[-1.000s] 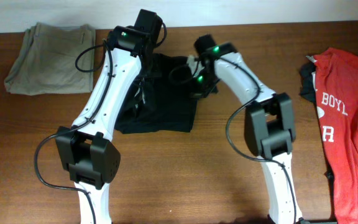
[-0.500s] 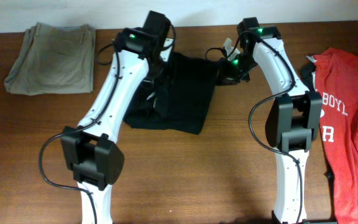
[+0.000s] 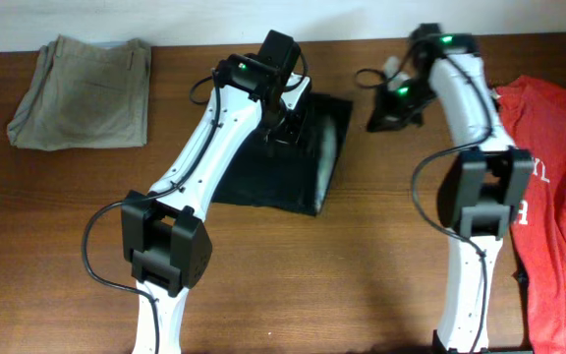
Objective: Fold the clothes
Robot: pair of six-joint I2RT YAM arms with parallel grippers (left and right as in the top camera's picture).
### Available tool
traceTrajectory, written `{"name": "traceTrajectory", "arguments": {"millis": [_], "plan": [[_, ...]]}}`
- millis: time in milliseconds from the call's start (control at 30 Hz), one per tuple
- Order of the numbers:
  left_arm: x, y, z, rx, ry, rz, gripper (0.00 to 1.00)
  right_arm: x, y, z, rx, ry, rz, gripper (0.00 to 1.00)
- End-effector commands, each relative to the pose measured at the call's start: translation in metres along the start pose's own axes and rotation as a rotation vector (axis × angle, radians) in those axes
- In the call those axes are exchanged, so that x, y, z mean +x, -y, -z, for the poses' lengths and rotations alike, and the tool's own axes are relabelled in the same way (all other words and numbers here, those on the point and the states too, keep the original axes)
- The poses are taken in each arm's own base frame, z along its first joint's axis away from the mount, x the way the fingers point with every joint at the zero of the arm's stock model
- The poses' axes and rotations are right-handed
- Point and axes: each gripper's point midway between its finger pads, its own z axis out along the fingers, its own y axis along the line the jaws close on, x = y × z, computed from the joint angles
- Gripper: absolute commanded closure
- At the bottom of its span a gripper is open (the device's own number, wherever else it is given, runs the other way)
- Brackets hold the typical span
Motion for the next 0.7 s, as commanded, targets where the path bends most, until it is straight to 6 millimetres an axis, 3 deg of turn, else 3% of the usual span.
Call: {"name": "traceTrajectory", "arguments": {"millis": [0, 67, 167, 233, 300, 367, 433, 533, 567, 667], "plan": [[-0.008, -0.004, 0.007, 0.022, 0.027, -0.01, 0.01, -0.012, 0.017, 0.047, -0.011, 0.082, -0.03, 0.92], [-0.011, -0.015, 0.016, 0.015, 0.039, 0.013, 0.01, -0.013, 0.018, 0.071, -0.018, 0.116, -0.038, 0.92], [-0.017, -0.032, 0.036, 0.003, 0.068, 0.048, 0.01, -0.01, -0.003, 0.088, -0.073, 0.135, 0.028, 0.91], [-0.016, -0.048, 0.048, -0.009, 0.074, 0.083, 0.01, -0.006, -0.018, 0.082, -0.084, 0.115, 0.077, 0.83], [-0.01, -0.065, 0.051, -0.036, 0.053, 0.117, 0.01, -0.001, -0.033, 0.069, -0.085, 0.086, 0.128, 0.68], [0.001, -0.093, 0.053, -0.115, 0.022, 0.175, 0.01, 0.001, -0.049, 0.056, -0.083, 0.065, 0.17, 0.61], [0.01, -0.12, 0.056, -0.193, 0.005, 0.264, 0.01, 0.002, -0.07, 0.041, -0.087, 0.054, 0.224, 0.65], [0.015, -0.144, 0.059, -0.206, 0.002, 0.332, 0.01, 0.007, -0.101, 0.011, -0.094, 0.029, 0.301, 0.93], [0.016, -0.147, 0.06, -0.204, 0.003, 0.341, 0.01, 0.011, -0.109, 0.0, -0.096, 0.014, 0.321, 0.96], [0.015, -0.143, 0.056, -0.149, 0.003, 0.341, 0.3, 0.026, -0.121, -0.032, -0.102, -0.051, 0.349, 0.96]]}}
